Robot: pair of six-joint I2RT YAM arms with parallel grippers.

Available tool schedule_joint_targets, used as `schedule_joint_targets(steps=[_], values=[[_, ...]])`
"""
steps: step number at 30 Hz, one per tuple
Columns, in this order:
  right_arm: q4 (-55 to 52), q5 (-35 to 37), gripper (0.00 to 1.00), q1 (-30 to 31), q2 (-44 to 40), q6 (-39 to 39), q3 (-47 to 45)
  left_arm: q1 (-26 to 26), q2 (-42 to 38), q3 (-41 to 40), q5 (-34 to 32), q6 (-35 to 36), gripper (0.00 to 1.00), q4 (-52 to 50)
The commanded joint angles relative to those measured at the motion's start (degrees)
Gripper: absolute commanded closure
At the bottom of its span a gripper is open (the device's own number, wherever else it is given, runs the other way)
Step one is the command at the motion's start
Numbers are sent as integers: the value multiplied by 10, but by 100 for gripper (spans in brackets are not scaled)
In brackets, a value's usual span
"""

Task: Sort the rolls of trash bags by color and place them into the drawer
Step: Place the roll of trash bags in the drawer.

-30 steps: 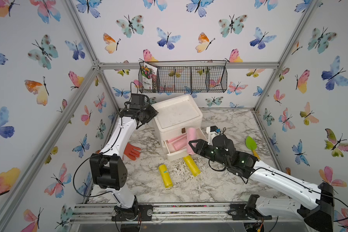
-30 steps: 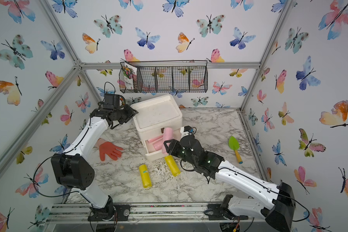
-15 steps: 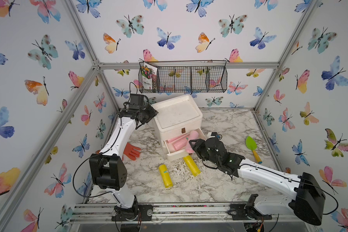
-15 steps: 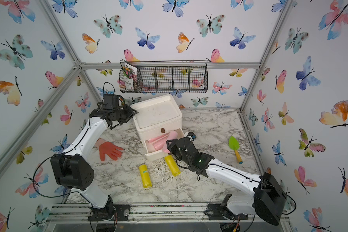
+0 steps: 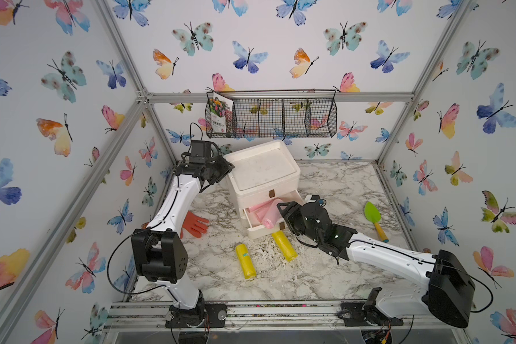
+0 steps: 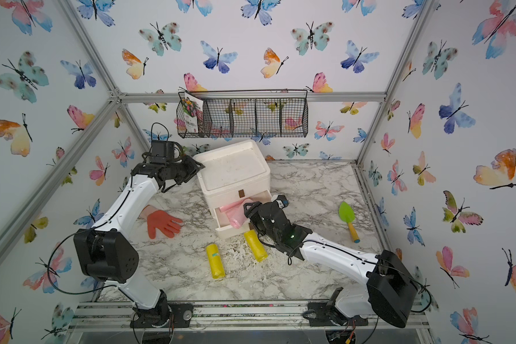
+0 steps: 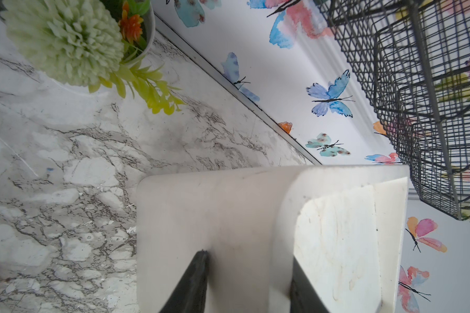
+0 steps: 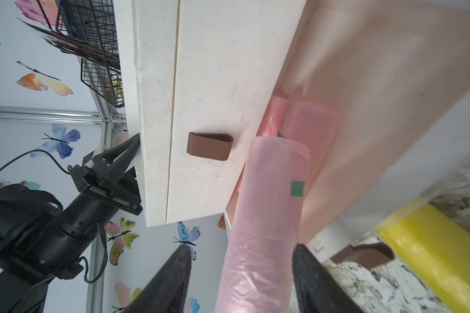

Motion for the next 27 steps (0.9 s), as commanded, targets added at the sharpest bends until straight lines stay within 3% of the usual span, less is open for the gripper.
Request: schedule_joint_targets(steps=[1,12,17,27], values=[[20,-10,37,-4,6,-24,23,1,-5,-16,36,-9,61,-40],[16,-104,42,-4,63,-140,110,1,-3,-18,36,-11,61,-39],[38,-165,43,-4,113,-144,144,1,-3,-18,35,-11,61,-40],[55,-175,44,-4,176,-140,143,1,-2,-18,32,-10,61,-41]])
